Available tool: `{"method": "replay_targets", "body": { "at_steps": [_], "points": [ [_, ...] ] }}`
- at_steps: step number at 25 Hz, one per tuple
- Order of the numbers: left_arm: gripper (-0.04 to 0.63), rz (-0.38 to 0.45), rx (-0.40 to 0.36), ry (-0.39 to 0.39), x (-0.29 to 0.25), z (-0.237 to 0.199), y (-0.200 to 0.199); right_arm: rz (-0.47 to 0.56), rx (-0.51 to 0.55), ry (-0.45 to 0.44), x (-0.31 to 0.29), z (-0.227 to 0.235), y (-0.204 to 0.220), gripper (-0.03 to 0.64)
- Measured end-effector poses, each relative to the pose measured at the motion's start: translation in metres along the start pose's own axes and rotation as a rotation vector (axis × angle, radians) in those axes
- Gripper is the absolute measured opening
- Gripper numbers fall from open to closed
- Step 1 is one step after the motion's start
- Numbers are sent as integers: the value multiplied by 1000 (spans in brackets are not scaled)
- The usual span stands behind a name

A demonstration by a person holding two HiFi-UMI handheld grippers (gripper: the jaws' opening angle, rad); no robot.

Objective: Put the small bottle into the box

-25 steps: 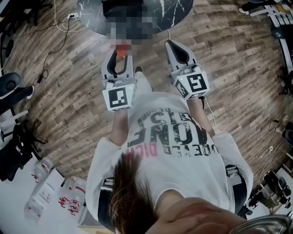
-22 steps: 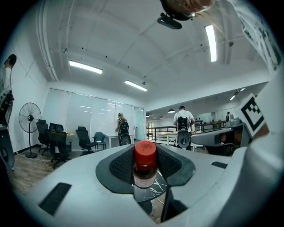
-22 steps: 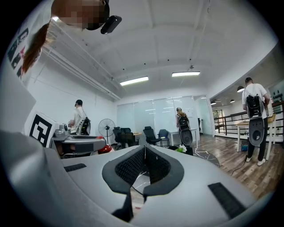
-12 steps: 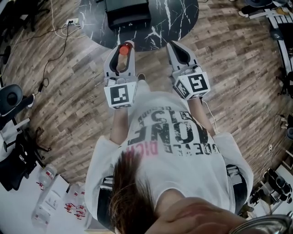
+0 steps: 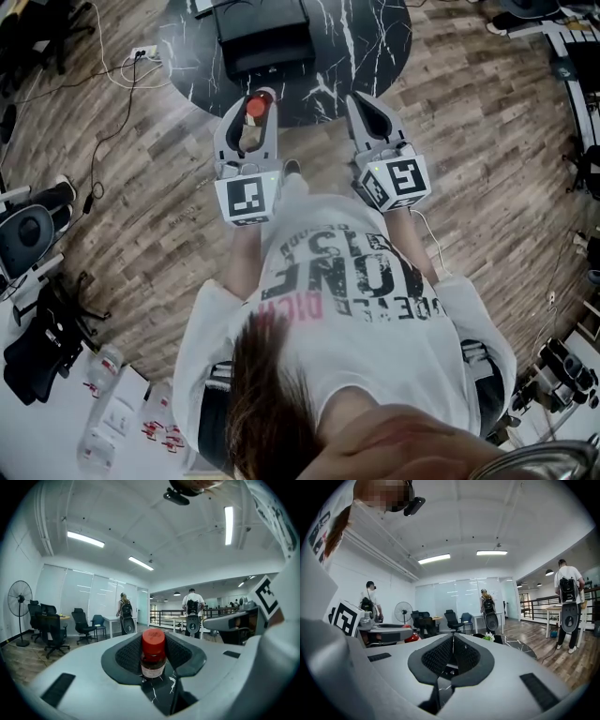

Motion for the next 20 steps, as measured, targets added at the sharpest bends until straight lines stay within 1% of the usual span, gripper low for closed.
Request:
{"method": "replay_targets", "body": {
  "at_steps": [8, 12, 20],
  "points": [
    [141, -18, 5, 10, -13, -21, 13, 1, -14, 12, -29, 2, 2, 3],
    [141, -15, 6, -1, -15, -32, 18, 6, -11, 9, -38, -3, 0, 3],
    [141, -17, 15, -16, -17, -40, 22, -6, -3, 8, -47, -8, 0, 3]
  ]
}}
Point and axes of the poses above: the fingertips, and each gripper's own axes: x backward along the fingers, z to its right, y out of its underside, the point moved 10 cm from there along x, backward along the fingers, and after that the axes turned 13 degrees about -x, right-handed, at the moved point
